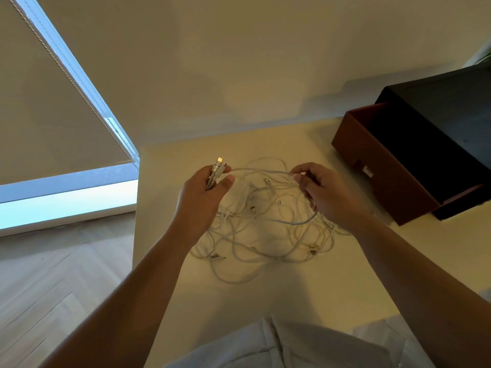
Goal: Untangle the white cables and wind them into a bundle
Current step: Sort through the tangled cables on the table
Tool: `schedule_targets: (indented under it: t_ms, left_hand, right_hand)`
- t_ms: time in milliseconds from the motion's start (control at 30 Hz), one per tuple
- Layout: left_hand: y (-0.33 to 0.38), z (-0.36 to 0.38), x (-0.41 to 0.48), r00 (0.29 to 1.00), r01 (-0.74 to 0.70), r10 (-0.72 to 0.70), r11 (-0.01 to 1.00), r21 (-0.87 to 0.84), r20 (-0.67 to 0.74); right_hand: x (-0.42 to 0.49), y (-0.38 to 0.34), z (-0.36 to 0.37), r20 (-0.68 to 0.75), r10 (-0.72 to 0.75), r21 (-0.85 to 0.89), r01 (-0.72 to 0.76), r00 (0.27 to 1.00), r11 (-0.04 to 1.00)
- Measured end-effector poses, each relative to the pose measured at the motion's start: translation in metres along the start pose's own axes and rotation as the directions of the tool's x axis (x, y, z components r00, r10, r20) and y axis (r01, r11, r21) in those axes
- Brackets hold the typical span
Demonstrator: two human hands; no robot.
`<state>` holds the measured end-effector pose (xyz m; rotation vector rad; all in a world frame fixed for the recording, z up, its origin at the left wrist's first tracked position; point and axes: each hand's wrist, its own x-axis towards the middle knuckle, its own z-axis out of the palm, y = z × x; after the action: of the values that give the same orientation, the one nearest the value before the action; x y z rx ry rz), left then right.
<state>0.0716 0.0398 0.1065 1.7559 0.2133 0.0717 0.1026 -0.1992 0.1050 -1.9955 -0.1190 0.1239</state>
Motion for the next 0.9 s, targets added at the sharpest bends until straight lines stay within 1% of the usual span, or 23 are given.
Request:
schedule_targets:
  t_ms: [100, 200, 300, 367, 600, 700, 767, 833, 900]
  left_hand:
    - [0.011, 0.012, -0.001, 0.989, -0.081, 0.070, 0.993, 0.086, 0.131]
    - [0.019, 0.023, 0.002, 0.953, -0.120, 0.069, 0.980, 0.159, 0.296]
    - [0.018, 0.027, 0.007, 0.922, -0.151, 0.027, 0.944, 0.293, 0.387]
    - [0.016, 0.029, 0.007, 0.910, -0.168, 0.013, 0.925, 0.340, 0.414]
    - [0.016, 0.036, 0.004, 0.911, -0.155, 0.046, 0.960, 0.235, 0.411]
    - [0.012, 0.034, 0.006, 0.925, -0.142, 0.061, 0.971, 0.193, 0.375]
    - [0.011, 0.032, 0.007, 0.939, -0.138, 0.076, 0.977, 0.164, 0.335]
    - [0.012, 0.030, 0.007, 0.955, -0.135, 0.087, 0.978, 0.156, 0.283]
    - [0.016, 0.026, 0.007, 0.965, -0.146, 0.105, 0.976, 0.162, 0.240]
  right_hand:
    - [-0.005, -0.019, 0.004, 0.123, -0.034, 0.028, 0.031, 0.992, 0.999]
    - [-0.009, -0.033, 0.009, 0.233, -0.068, 0.137, 0.037, 0.970, 0.990]
    - [-0.010, -0.042, 0.009, 0.257, -0.102, 0.207, 0.048, 0.961, 0.977]
    - [-0.010, -0.045, 0.007, 0.261, -0.112, 0.229, 0.051, 0.959, 0.972]
    - [-0.012, -0.045, 0.007, 0.262, -0.131, 0.289, 0.051, 0.956, 0.956]
    - [-0.012, -0.042, 0.006, 0.240, -0.147, 0.339, 0.059, 0.959, 0.939]
    - [-0.014, -0.036, 0.009, 0.251, -0.142, 0.368, 0.041, 0.958, 0.929]
    - [-0.017, -0.026, 0.013, 0.273, -0.111, 0.355, 0.007, 0.956, 0.935]
    - [-0.017, -0.016, 0.020, 0.300, -0.092, 0.275, 0.007, 0.949, 0.961]
